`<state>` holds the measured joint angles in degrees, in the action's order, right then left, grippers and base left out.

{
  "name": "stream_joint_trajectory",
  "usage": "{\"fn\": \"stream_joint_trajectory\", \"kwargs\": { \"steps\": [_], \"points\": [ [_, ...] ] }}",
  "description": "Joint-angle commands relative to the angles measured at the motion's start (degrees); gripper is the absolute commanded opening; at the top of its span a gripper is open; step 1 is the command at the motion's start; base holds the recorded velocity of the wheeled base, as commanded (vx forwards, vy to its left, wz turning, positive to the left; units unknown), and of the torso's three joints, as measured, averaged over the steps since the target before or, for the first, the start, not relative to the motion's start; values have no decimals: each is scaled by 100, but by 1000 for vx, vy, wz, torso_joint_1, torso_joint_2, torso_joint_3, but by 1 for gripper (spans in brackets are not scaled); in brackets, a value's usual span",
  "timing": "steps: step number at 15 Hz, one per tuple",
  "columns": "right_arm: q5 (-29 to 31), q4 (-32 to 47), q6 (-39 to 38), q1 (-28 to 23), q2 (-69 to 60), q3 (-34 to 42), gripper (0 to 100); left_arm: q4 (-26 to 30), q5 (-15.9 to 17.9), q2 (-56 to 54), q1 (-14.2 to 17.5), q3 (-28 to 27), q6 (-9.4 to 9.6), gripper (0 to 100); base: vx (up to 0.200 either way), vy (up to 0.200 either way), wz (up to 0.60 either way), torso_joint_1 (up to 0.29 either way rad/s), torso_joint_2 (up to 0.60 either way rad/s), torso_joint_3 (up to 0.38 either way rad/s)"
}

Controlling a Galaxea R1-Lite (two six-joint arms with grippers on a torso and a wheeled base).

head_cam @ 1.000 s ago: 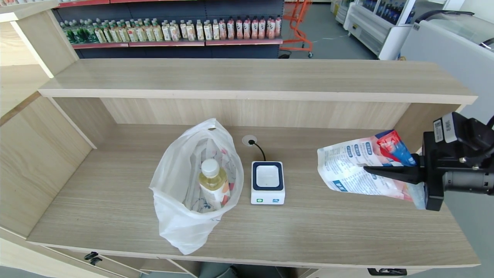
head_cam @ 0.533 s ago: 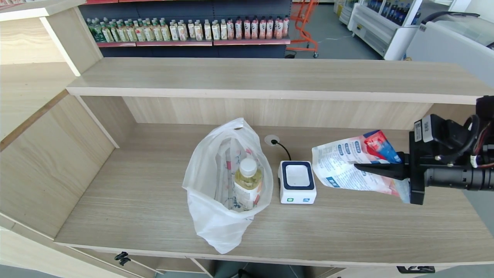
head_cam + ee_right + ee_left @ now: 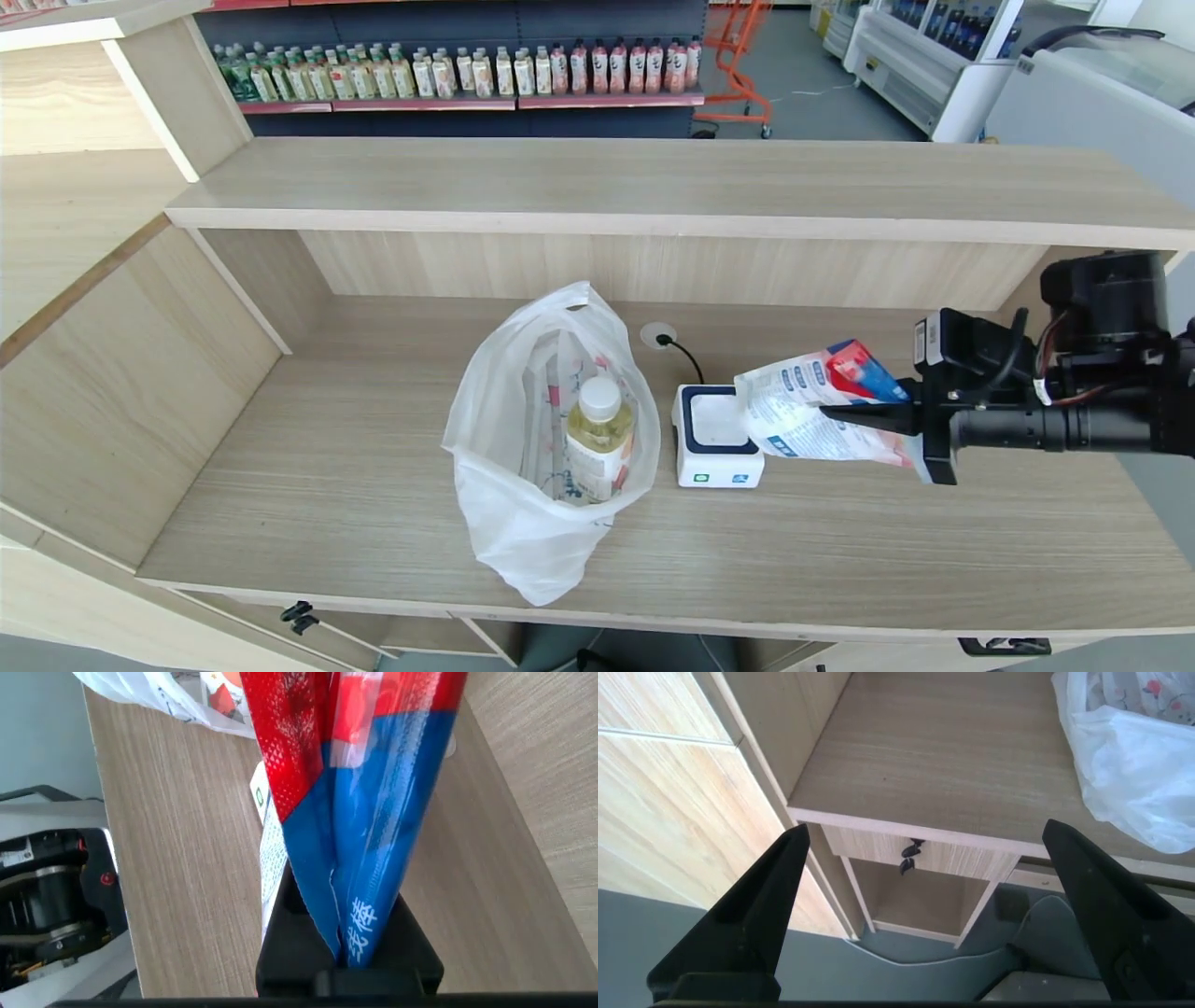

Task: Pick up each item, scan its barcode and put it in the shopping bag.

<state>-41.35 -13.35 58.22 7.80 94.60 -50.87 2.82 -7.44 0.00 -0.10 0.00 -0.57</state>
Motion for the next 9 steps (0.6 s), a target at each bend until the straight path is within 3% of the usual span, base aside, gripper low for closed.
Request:
{"fn": "stream_joint_trajectory", "kwargs": {
  "steps": [1, 9],
  "points": [
    [-57, -27, 146, -42, 630, -362, 0, 0, -3, 0, 1, 0, -4, 100, 0, 0, 0, 0, 0, 0],
    [-470, -142, 137, 310, 1983, -1645, 0, 0, -3, 0, 1, 0, -4, 100, 0, 0, 0, 0, 0, 0]
  ]
}}
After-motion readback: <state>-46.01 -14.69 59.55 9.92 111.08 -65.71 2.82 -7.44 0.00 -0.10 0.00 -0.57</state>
